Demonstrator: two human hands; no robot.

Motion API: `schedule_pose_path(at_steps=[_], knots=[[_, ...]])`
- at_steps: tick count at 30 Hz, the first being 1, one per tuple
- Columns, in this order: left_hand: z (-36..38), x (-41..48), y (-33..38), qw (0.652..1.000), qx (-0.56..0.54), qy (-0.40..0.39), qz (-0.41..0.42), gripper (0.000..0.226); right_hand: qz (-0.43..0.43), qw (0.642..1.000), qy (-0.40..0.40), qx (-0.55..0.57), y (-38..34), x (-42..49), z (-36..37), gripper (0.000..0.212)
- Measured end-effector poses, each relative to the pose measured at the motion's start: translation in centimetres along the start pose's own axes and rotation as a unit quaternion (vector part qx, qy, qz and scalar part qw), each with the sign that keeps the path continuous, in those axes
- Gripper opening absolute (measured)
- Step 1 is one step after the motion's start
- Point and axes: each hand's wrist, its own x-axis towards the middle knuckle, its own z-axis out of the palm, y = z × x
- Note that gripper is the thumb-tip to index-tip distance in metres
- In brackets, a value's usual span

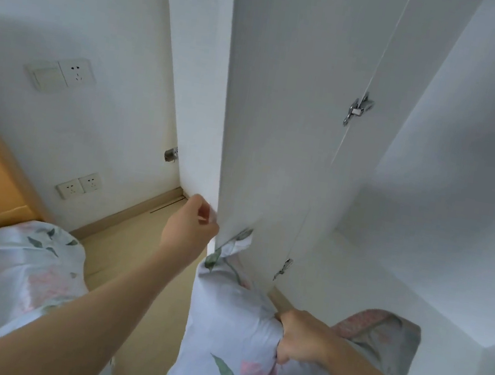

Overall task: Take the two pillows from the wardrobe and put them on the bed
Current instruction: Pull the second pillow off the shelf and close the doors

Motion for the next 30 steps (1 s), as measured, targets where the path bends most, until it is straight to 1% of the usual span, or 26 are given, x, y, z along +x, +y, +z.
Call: schedule_pose_path(at_steps=[2,4,5,6,9,10,12,15,19,20,22,23,26,30], knots=[[0.7,-1.2,0.5,0.999,0.038,-0.022,0.025,0.020,0.008,1.000,-0.010,0.012,0.4,-0.4,0.5,0.032],[1.6,-2.2,1.0,0.996,0.057,-0.051,0.045,0.008,0.015,1.000,-0.015,0.022,1.1,-0.8,0.8,0.029],[2.2,-2.8,1.4,0.994,0.068,-0.066,0.055,0.006,0.017,1.000,-0.015,0.022,1.5,-1.2,1.0,0.024],[2.7,-3.4,1.8,0.992,0.077,-0.080,0.067,0.010,0.023,0.999,-0.015,0.023,1.9,-1.6,1.2,0.020],[5.2,-5.0,3.1,0.984,0.096,-0.116,0.091,0.025,0.044,0.997,-0.016,0.054,4.1,-3.3,2.1,0.031],[5.9,-5.5,3.7,0.984,0.097,-0.121,0.093,0.030,0.045,0.997,-0.019,0.062,4.8,-4.0,2.4,0.028],[7.5,-6.3,4.8,0.983,0.095,-0.123,0.099,0.034,0.050,0.996,-0.017,0.070,6.2,-5.5,2.7,0.023],[10.0,-8.1,6.7,0.981,0.114,-0.115,0.111,0.031,0.069,0.995,-0.007,0.076,8.5,-7.5,3.4,0.030],[13.5,-9.8,8.8,0.982,0.112,-0.110,0.104,0.048,0.091,0.991,0.014,0.097,11.1,-9.9,3.9,0.031],[14.8,-10.5,9.7,0.980,0.113,-0.122,0.108,0.051,0.105,0.988,0.022,0.114,12.2,-11.1,4.1,0.031],[16.7,-11.3,11.2,0.974,0.116,-0.153,0.123,0.056,0.129,0.981,0.036,0.144,14.1,-12.7,4.6,0.029],[18.2,-12.0,12.4,0.967,0.114,-0.181,0.139,0.058,0.144,0.976,0.052,0.157,15.5,-14.1,4.9,0.027],[20.6,-12.3,14.6,0.947,0.107,-0.251,0.172,0.069,0.167,0.968,0.064,0.177,17.6,-16.1,5.3,0.028],[23.2,-13.6,18.7,0.918,0.045,-0.292,0.264,0.077,0.197,0.955,0.093,0.202,19.8,-19.0,5.2,0.032]])
